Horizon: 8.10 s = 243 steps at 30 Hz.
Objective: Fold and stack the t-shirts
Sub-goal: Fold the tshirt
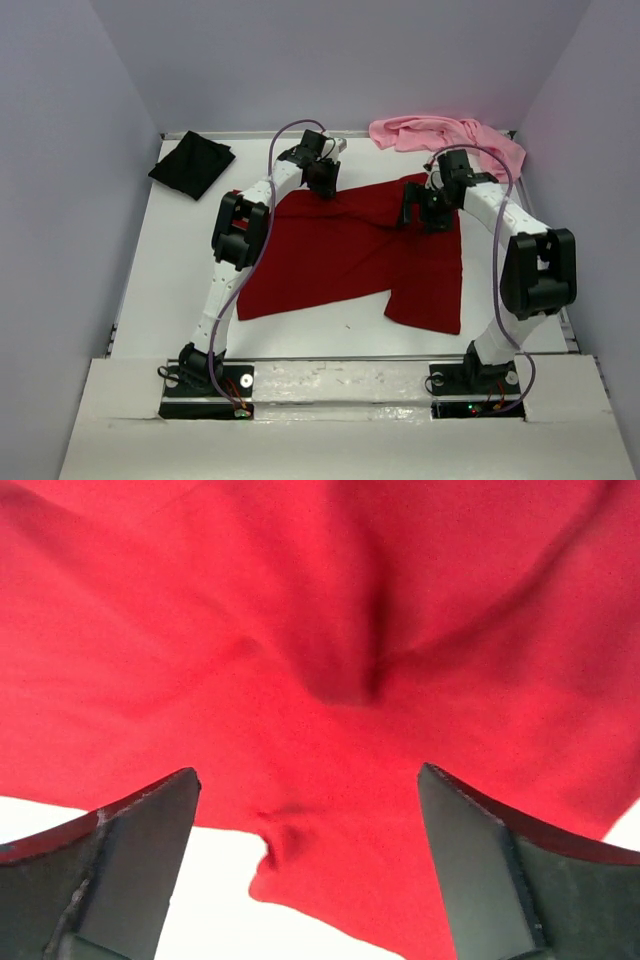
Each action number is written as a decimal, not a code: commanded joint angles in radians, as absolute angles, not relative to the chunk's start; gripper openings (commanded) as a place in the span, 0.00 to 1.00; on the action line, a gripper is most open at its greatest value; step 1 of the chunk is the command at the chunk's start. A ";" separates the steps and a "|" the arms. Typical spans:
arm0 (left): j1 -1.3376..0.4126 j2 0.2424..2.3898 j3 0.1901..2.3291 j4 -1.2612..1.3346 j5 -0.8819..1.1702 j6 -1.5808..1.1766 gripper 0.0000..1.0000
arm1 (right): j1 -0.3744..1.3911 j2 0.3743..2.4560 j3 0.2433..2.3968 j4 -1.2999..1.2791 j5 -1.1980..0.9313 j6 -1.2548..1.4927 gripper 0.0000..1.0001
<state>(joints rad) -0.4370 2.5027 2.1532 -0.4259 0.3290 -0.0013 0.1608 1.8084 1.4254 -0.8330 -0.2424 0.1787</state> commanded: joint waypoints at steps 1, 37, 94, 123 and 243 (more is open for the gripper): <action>-0.430 2.508 2.126 -0.552 0.278 0.017 0.28 | 0.085 1.643 1.212 -0.410 -0.513 0.325 0.92; -0.428 2.511 2.128 -0.549 0.264 0.015 0.28 | -0.057 1.707 0.722 0.434 -0.673 0.540 0.44; -0.423 2.494 2.120 -0.546 0.255 0.015 0.28 | 0.089 1.379 0.396 0.637 -0.628 0.889 0.68; -0.422 2.490 2.106 -0.540 0.255 0.015 0.28 | 0.089 1.549 0.256 1.097 -0.302 1.022 0.64; -0.408 2.485 2.098 -0.540 0.255 0.018 0.28 | 0.147 1.737 1.114 -0.310 -0.371 0.405 0.44</action>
<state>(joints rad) -0.4232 2.4916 2.1395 -0.4255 0.3012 -0.0013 0.1455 1.7348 1.1149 -0.3653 -0.3706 0.4042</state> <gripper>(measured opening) 0.276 0.438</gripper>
